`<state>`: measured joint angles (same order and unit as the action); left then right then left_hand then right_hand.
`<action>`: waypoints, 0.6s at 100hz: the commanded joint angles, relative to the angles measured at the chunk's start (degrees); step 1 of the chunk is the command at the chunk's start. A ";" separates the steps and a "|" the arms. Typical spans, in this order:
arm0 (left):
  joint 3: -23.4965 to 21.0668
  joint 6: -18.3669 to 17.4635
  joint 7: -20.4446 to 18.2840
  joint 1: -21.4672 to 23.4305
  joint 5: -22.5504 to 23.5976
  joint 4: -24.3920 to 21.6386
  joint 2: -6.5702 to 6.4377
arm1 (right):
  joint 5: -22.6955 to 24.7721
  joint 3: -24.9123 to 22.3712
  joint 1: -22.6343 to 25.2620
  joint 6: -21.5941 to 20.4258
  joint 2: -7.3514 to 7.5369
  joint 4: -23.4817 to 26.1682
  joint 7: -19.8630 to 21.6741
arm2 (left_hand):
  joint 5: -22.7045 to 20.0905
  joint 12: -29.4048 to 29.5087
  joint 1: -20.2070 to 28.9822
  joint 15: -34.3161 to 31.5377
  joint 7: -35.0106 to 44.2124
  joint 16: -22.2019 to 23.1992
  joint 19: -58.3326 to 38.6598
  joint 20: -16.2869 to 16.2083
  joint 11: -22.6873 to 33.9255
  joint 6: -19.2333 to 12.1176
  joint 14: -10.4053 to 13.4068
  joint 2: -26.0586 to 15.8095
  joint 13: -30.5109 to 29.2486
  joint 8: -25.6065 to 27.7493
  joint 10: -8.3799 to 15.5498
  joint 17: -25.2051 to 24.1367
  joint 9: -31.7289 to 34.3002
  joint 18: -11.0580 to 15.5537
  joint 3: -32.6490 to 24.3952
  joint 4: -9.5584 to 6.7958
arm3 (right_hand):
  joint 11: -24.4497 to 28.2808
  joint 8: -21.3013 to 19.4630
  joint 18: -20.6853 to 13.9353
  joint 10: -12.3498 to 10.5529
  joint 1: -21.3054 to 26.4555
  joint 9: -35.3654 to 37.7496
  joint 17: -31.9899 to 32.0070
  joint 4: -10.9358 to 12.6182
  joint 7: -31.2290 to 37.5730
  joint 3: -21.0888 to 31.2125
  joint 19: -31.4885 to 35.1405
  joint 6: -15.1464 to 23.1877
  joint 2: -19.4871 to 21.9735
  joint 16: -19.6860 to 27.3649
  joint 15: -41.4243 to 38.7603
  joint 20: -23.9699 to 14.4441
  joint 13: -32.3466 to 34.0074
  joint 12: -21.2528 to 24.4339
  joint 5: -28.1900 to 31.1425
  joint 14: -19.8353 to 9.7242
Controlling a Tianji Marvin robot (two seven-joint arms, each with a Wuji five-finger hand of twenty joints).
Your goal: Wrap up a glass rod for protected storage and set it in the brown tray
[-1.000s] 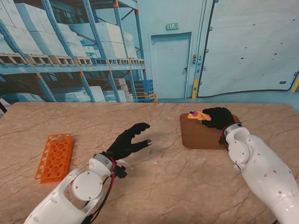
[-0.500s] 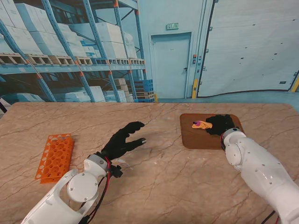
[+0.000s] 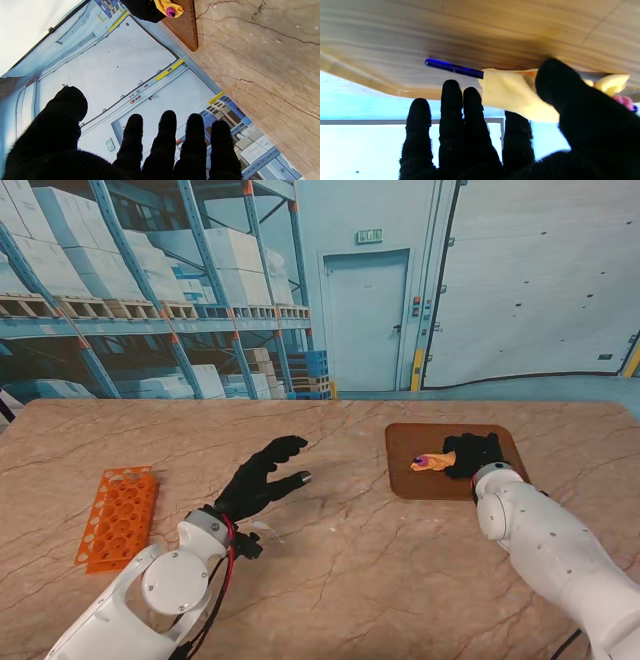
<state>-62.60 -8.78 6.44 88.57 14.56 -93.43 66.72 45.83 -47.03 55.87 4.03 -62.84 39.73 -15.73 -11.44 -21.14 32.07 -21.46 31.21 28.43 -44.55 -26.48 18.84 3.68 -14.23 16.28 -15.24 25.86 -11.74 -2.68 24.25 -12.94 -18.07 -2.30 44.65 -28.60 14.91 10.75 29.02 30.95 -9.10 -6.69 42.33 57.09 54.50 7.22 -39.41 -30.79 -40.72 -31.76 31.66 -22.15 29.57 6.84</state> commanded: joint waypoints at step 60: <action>-0.70 -1.74 2.02 0.15 2.70 0.24 0.41 | 10.53 -20.49 13.43 -11.49 3.32 21.86 8.81 | -1.19 0.33 -0.21 0.63 -1.72 0.32 0.30 1.45 -1.62 -0.16 -0.09 -0.36 0.44 -0.37 -0.53 -0.67 -0.37 2.53 2.04 0.45 | -3.24 0.68 -1.88 -0.46 -3.73 -13.89 3.90 -0.02 -2.72 -0.53 -9.10 -2.17 -7.11 3.21 8.85 -1.43 -8.51 2.05 -12.03 -1.73</action>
<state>-63.00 -10.55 8.49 88.47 16.70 -93.20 66.98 57.01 -67.44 68.61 -6.47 -59.32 59.81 -6.36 -11.44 -21.14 32.07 -21.46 31.21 28.43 -44.57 -25.91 18.83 3.69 -14.24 16.31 -15.26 25.86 -11.74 -2.67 24.25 -12.40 -17.42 -2.30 42.11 -28.42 14.07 10.49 26.82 18.86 -5.81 -7.42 40.03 57.39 46.92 5.76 -47.05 -28.06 -32.93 -31.78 25.12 -20.72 19.49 5.23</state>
